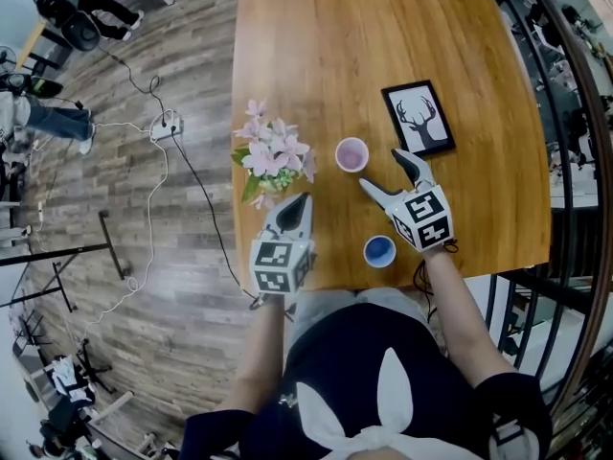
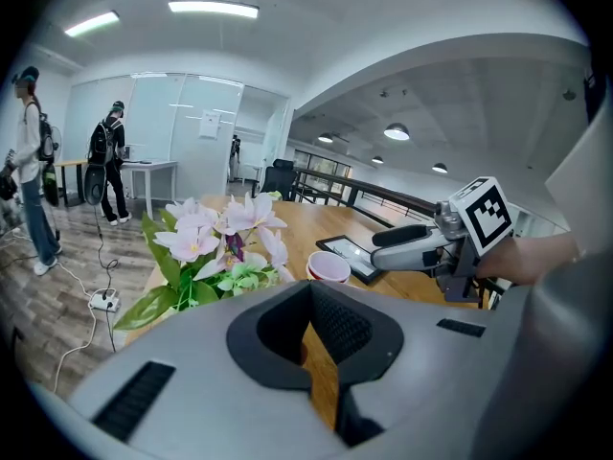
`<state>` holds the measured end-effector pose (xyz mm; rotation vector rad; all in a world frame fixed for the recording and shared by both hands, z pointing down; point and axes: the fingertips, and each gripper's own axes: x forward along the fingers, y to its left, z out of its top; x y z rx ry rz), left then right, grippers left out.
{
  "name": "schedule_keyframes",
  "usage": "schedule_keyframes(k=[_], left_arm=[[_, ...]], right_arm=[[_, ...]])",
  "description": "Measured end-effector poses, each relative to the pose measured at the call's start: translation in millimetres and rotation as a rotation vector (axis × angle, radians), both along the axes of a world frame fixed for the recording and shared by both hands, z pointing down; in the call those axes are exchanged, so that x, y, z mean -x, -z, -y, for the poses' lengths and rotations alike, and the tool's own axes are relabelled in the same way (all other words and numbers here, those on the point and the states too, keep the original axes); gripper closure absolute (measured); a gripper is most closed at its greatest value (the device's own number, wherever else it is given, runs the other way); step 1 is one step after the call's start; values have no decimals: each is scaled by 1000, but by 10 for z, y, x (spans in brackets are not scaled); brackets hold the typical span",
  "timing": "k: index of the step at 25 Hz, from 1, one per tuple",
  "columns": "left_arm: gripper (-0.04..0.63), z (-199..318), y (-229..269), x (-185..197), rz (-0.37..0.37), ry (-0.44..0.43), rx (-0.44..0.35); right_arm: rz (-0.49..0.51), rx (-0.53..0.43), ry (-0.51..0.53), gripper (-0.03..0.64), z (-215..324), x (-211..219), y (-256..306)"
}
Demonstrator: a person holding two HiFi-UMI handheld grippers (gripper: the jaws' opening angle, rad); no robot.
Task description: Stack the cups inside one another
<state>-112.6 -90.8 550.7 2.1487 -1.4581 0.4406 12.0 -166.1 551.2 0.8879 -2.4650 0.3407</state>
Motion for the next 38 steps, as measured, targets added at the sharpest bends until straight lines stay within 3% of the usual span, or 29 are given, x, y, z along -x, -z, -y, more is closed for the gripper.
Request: schedule_keyframes(k=[20, 31, 38], left_arm=[[578, -231, 132, -381, -14, -118, -15], [578, -441, 132, -496, -22, -155, -1], [578, -554, 111, -536, -20, -180, 0]], right_arm=[[24, 20, -24, 261, -935, -390, 62], [-56, 110, 53, 261, -1666, -290, -309], [-95, 145, 35, 261, -1827, -299, -506]])
